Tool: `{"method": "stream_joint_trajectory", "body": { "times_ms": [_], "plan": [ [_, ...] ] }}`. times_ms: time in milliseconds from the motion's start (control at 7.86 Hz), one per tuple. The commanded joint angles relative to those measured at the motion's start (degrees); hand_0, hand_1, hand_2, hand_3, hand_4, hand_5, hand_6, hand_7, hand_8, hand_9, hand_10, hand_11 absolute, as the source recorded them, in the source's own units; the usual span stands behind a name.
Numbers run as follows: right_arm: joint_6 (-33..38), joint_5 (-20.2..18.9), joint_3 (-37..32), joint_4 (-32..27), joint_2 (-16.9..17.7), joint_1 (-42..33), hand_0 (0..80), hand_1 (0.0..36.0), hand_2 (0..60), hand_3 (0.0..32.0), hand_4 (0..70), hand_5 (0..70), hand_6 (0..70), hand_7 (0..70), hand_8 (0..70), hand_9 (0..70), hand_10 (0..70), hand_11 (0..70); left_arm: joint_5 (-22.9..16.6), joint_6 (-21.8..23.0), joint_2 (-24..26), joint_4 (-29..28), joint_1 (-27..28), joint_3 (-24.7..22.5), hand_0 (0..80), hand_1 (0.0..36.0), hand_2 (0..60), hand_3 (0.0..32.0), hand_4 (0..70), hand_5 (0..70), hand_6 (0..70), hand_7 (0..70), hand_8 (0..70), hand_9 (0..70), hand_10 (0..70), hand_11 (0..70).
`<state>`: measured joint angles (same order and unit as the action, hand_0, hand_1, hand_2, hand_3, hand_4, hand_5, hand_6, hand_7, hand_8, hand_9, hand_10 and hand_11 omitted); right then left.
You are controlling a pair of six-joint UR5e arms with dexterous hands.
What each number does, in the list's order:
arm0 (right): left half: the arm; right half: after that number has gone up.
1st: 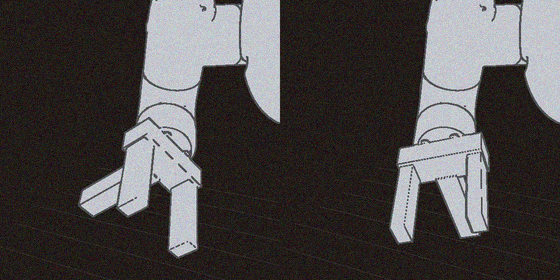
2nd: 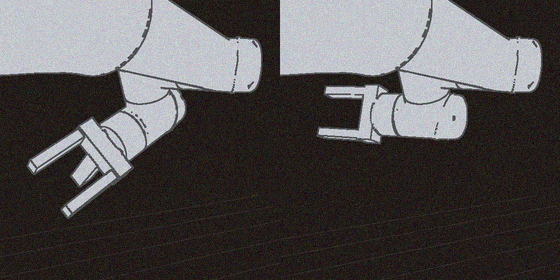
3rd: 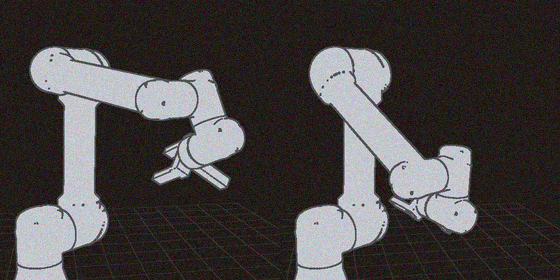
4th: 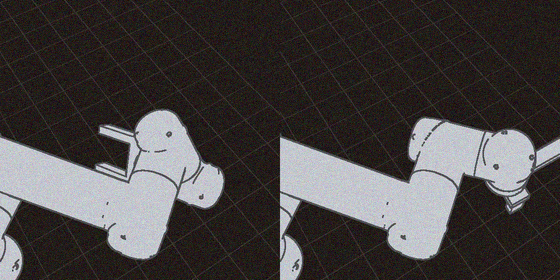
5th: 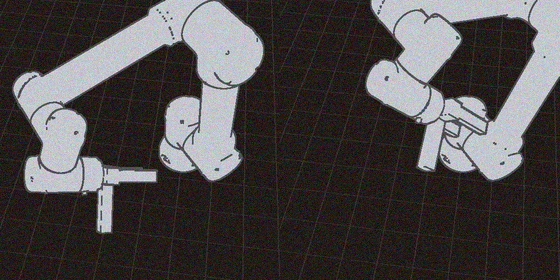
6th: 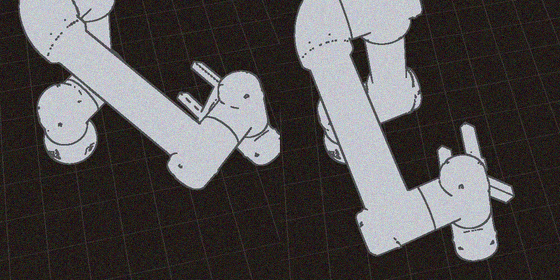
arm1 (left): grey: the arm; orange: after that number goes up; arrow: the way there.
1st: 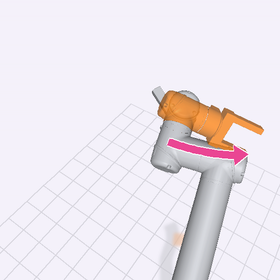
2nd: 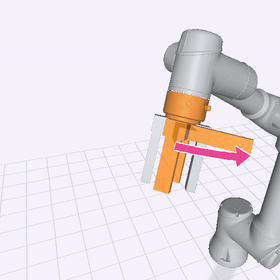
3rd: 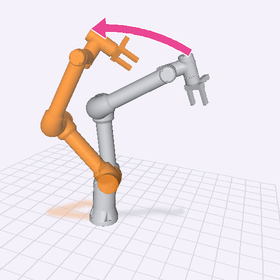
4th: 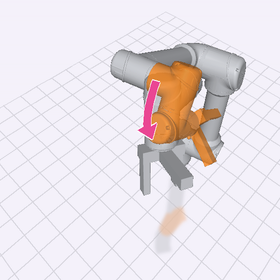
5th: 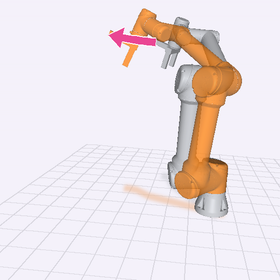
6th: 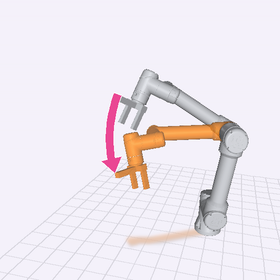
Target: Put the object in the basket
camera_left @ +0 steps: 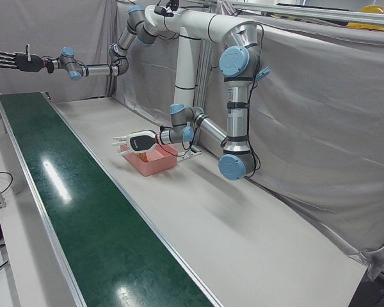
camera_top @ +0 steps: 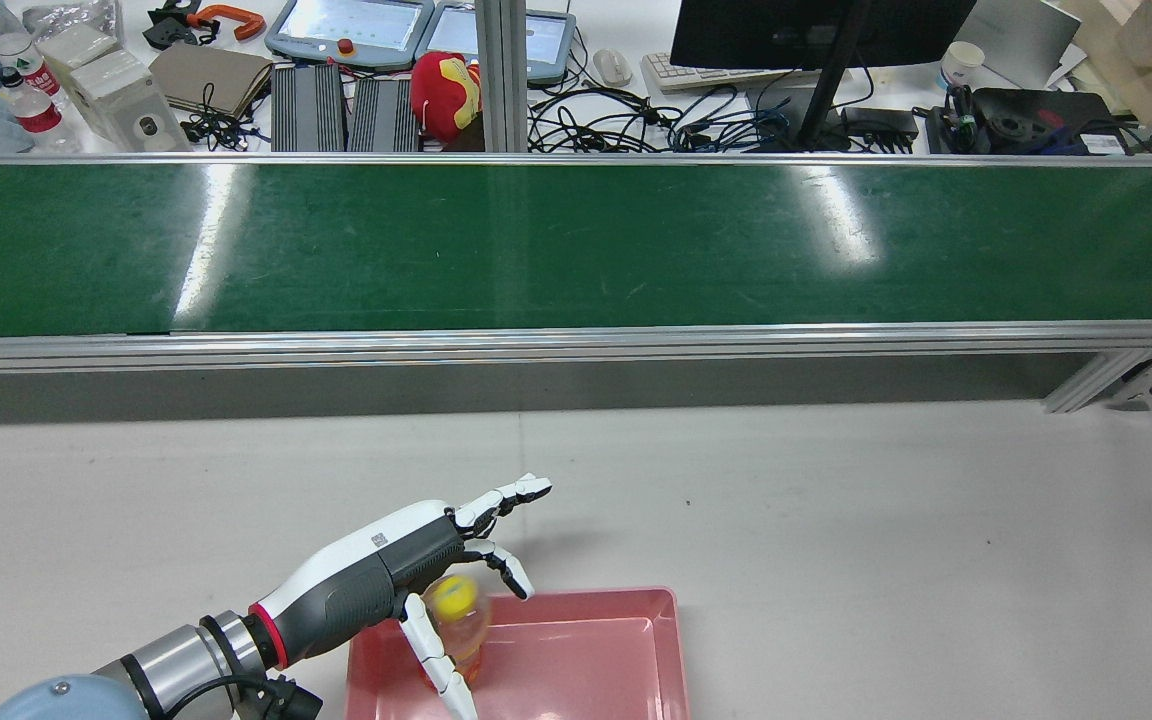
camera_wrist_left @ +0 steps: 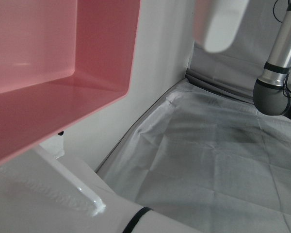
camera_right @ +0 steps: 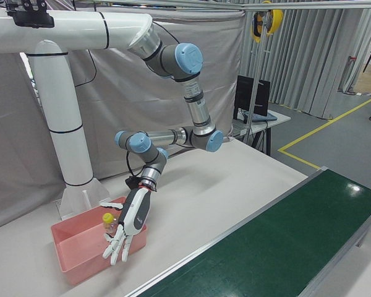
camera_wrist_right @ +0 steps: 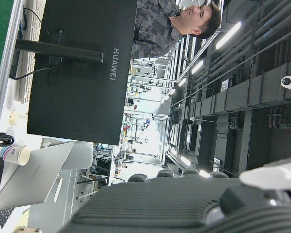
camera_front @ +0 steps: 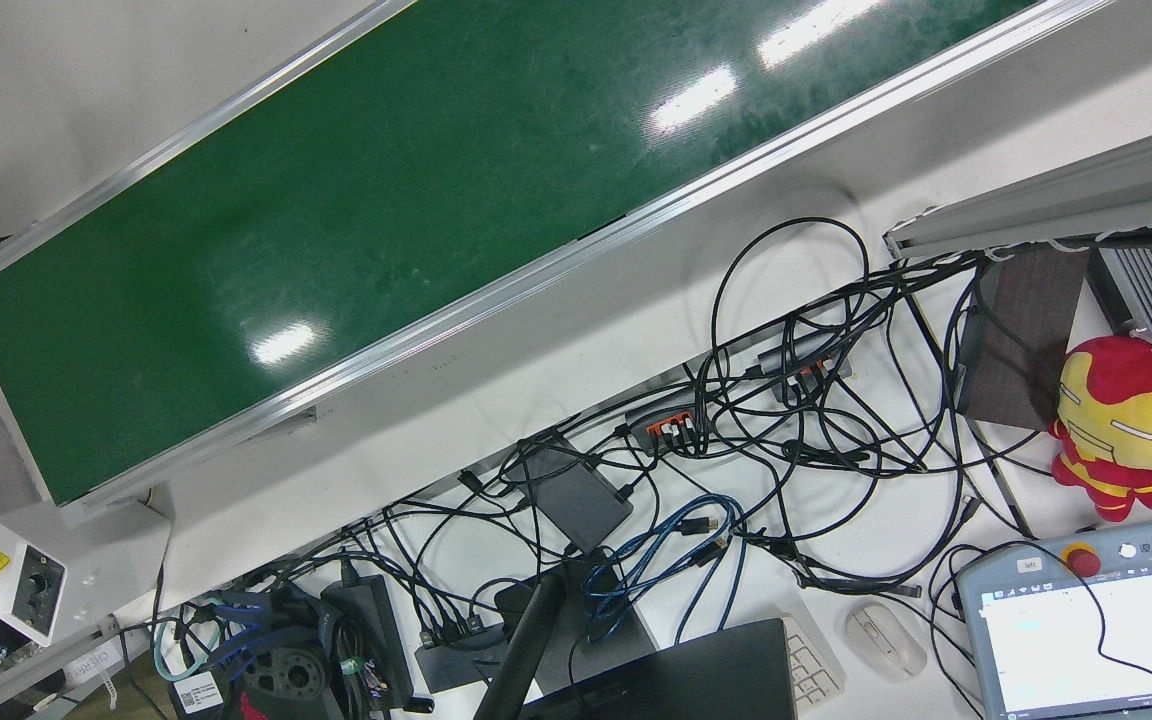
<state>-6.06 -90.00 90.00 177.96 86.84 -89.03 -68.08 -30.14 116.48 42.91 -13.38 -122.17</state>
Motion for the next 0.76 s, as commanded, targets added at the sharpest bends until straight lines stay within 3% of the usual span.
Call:
{"method": "stream_joint_trajectory", "body": {
  "times_ms": [0, 127, 636],
  "plan": [
    [0.00, 0.00, 0.00, 0.02, 0.00, 0.00, 0.0, 0.0, 0.0, 0.0, 0.0, 0.0, 0.0, 0.0, 0.0, 0.0, 0.0, 0.0, -0.03, 0.26, -0.03, 0.25, -0.68, -0.70, 80.0, 8.3, 0.0, 6.2, 0.0, 13.8, 0.0, 0.0, 2.9, 1.7, 2.0, 5.5],
    [0.00, 0.00, 0.00, -0.07, 0.00, 0.00, 0.0, 0.0, 0.0, 0.0, 0.0, 0.0, 0.0, 0.0, 0.0, 0.0, 0.0, 0.0, -0.12, 0.43, -0.03, 0.42, -1.46, -2.01, 80.0, 8.7, 0.0, 6.4, 0.0, 13.4, 0.0, 0.0, 2.3, 1.0, 1.8, 5.3],
    [0.00, 0.00, 0.00, 0.02, 0.00, 0.00, 0.0, 0.0, 0.0, 0.0, 0.0, 0.0, 0.0, 0.0, 0.0, 0.0, 0.0, 0.0, -0.12, 0.44, -0.03, 10.43, -10.24, -15.01, 79.3, 7.9, 0.0, 5.4, 0.0, 14.6, 0.0, 0.0, 0.0, 0.0, 0.4, 3.2]
  ]
}}
